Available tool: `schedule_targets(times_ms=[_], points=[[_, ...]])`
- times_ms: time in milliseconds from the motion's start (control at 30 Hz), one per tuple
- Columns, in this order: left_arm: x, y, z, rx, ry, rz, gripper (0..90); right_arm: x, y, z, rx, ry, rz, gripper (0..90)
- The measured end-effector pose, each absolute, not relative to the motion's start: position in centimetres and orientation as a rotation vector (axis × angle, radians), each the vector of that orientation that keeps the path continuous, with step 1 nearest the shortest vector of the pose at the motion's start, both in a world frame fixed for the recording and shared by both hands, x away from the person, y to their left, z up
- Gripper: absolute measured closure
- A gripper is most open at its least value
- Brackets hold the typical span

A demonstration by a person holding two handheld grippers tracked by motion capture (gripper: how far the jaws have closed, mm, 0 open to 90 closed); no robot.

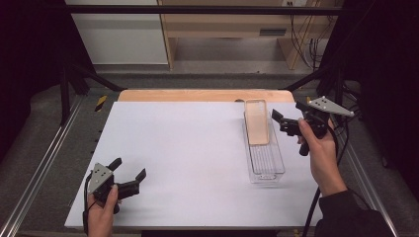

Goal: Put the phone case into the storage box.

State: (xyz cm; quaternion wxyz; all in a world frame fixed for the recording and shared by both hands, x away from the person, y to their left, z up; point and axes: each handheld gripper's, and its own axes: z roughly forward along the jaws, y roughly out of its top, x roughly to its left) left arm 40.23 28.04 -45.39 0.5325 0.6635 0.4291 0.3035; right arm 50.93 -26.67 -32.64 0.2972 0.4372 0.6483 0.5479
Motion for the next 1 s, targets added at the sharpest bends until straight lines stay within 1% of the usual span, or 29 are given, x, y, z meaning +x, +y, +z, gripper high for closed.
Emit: schedule_targets(times_ms=[1000], points=[[40.1,28.1,-45.3,1.574,1.030,0.729,2.2,49.4,-28.2,-33.5,1.133,1.700,1.455,3.3]])
